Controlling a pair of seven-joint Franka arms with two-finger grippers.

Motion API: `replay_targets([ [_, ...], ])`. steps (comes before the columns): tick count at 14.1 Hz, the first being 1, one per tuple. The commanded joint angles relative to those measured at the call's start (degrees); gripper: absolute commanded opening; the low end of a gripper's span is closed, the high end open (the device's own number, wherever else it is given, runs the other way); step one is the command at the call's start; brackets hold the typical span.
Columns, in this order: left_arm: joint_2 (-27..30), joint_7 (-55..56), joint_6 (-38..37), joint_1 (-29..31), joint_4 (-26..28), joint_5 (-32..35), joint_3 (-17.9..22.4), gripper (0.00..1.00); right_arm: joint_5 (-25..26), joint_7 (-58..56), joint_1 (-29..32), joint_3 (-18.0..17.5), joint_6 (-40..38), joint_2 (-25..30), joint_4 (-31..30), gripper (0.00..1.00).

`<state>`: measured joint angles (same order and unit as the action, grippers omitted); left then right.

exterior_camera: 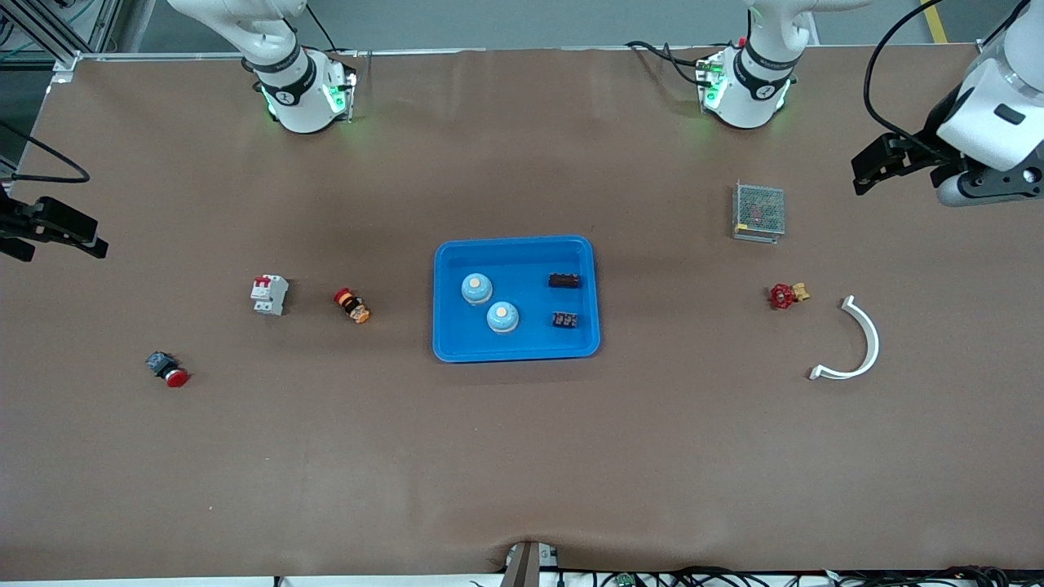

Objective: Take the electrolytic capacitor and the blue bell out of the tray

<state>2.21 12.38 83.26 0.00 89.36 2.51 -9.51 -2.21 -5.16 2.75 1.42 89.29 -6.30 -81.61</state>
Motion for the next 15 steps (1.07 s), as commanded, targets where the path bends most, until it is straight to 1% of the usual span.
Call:
replay_targets([
  [1,-0.89,2.2,-0.56,0.09,0.54,-1.02,-0.77,1.0,0.19,0.5,-0.02,0.08,-0.35,0.15,0.66,1.0],
  [4,-0.98,9.14,0.49,-0.53,3.53,-2.16,-0.95,1.0,0.19,0.41,-0.02,0.08,-0.52,0.15,0.75,1.0],
  [7,-0.98,13.27,2.86,-1.58,7.04,-2.16,-1.73,1.0,0.19,0.5,-0.02,0.08,-0.52,0.15,0.75,1.0],
  [10,-0.98,18.54,6.2,-1.5,10.38,-2.16,-4.28,1.0,0.19,0.5,-0.02,0.08,-0.61,0.15,0.75,1.0],
  [13,-0.98,26.26,10.67,-1.5,14.25,-2.25,-6.74,1.0,0.19,0.59,-0.55,-0.01,-0.26,-0.03,0.66,1.0],
  [15,-1.86,30.58,13.14,-1.58,15.92,-2.25,-8.14,1.0,0.19,0.68,-0.99,-0.19,-0.17,-0.03,0.66,1.0],
])
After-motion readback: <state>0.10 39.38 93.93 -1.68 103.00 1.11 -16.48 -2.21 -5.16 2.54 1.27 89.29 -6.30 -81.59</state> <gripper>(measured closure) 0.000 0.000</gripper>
